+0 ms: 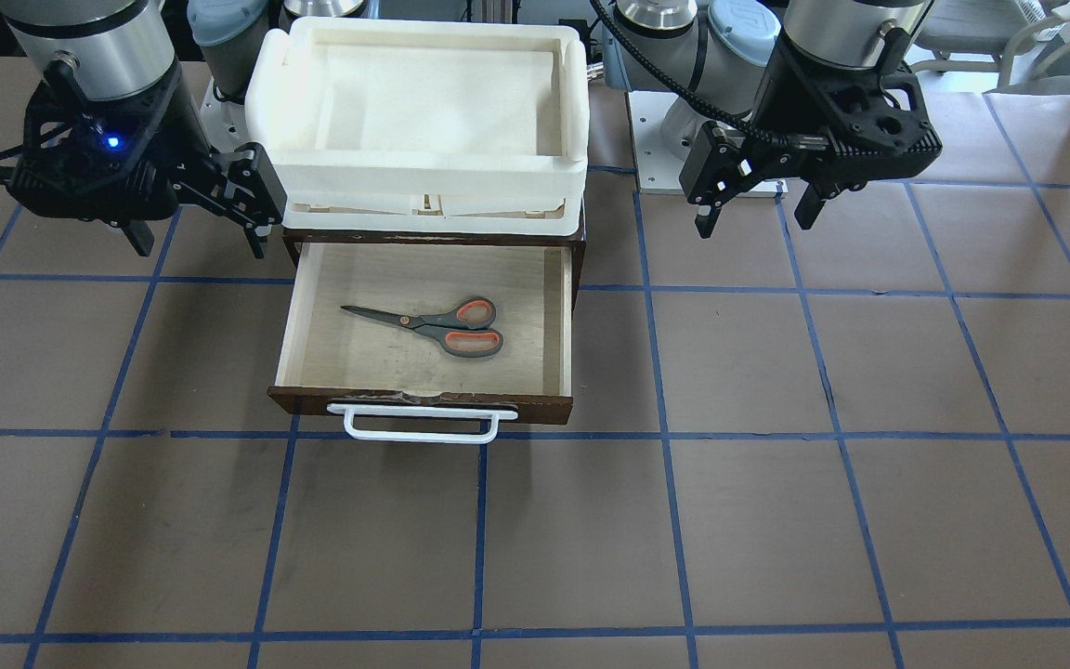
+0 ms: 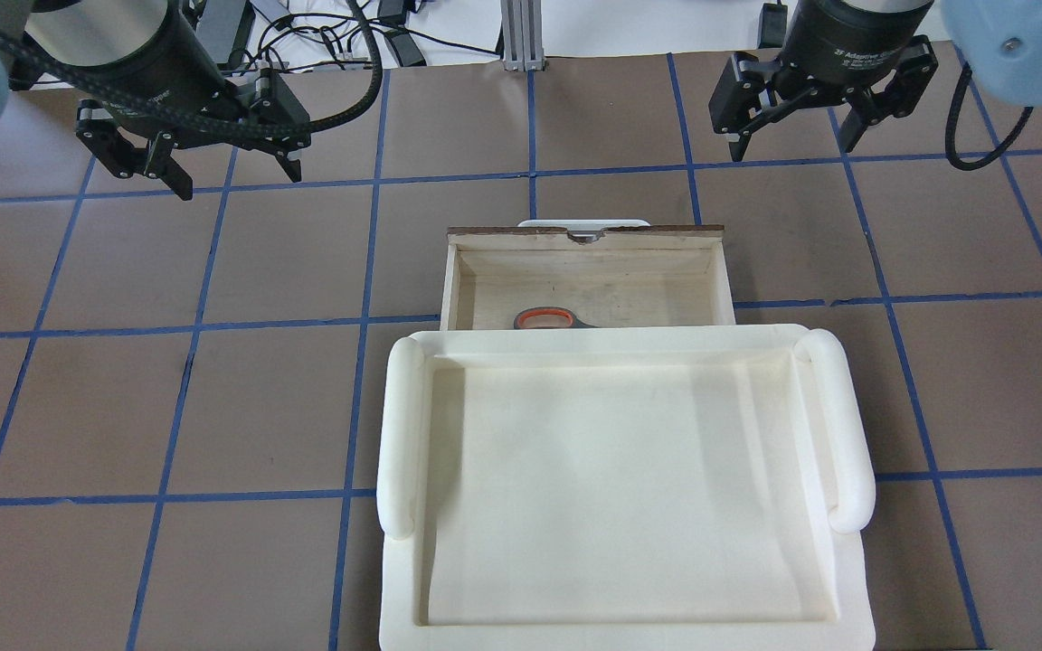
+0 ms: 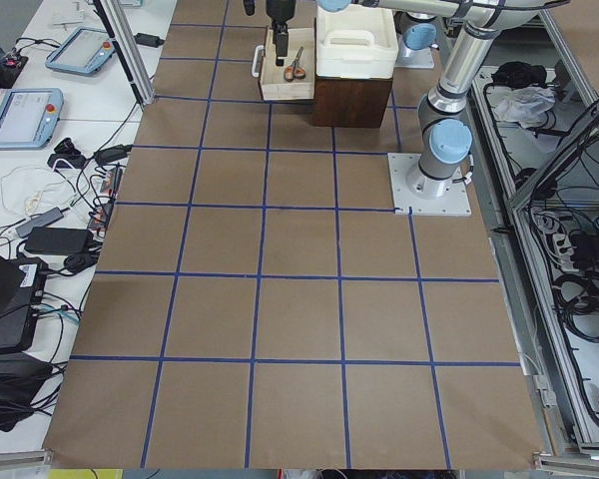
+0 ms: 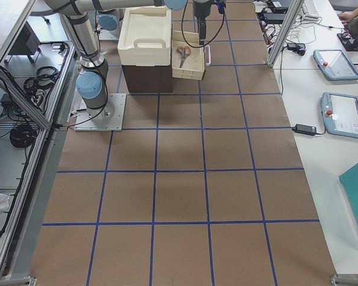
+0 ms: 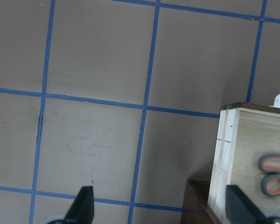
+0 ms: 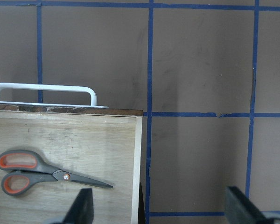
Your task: Place scissors in drawer with both arms
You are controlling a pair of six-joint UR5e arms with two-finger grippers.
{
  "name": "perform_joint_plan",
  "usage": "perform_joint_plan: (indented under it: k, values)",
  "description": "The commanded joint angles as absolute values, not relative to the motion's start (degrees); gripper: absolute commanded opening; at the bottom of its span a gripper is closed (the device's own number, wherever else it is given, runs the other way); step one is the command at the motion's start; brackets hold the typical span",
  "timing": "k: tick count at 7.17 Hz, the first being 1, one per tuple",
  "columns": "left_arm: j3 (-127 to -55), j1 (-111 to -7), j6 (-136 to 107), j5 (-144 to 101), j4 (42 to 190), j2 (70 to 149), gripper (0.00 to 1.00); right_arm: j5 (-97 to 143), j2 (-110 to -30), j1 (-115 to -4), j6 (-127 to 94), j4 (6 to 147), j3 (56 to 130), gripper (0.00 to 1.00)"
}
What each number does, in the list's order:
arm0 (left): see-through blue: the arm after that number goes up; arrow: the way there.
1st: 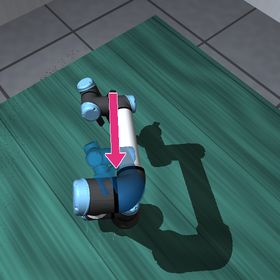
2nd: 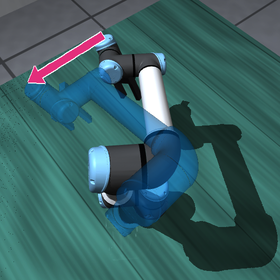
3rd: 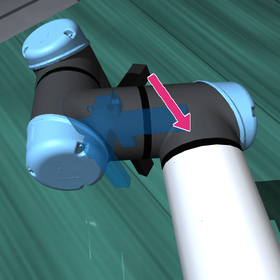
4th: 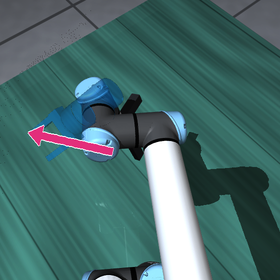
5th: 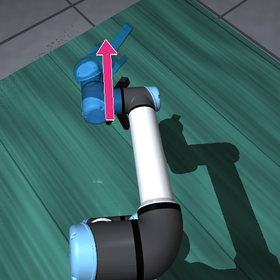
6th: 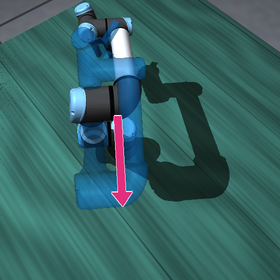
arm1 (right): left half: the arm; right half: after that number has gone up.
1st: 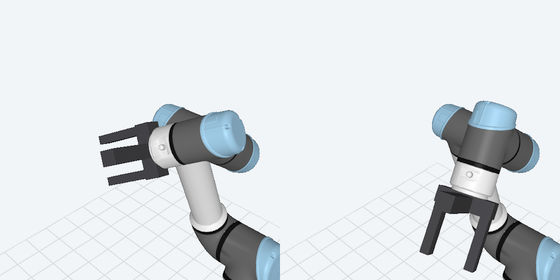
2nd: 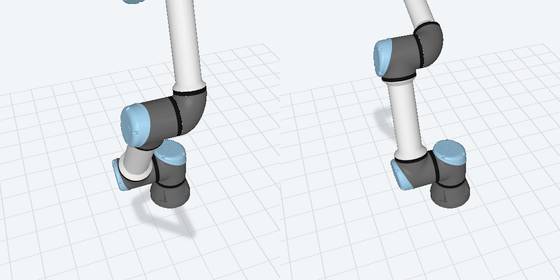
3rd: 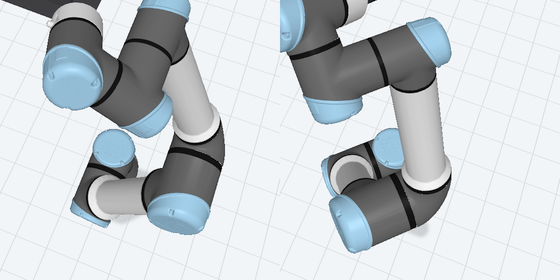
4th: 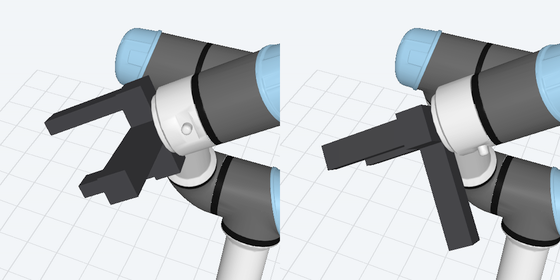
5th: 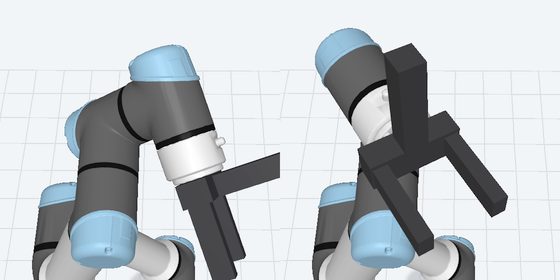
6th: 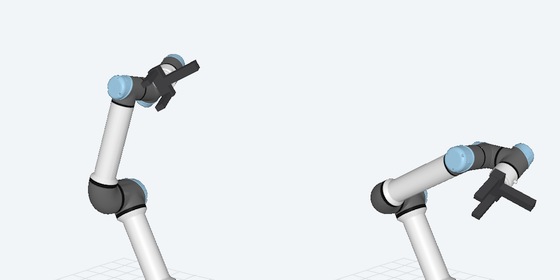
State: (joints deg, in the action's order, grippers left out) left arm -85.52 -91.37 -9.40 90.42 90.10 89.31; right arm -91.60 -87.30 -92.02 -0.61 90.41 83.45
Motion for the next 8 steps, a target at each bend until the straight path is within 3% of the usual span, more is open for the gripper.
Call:
perform_joint_plan:
  k: [1, 8]
  values:
    - [-85.43, -91.32, -9.40, 90.26, 90.09, 89.21, 1.00, -91.32, -87.63, -91.76, -0.35, 90.53, 83.50, 1.00]
    - [-85.52, -91.58, -9.40, 90.09, 90.26, 89.29, 1.00, -91.32, -88.15, -92.11, -1.05, 90.44, 83.41, 1.00]
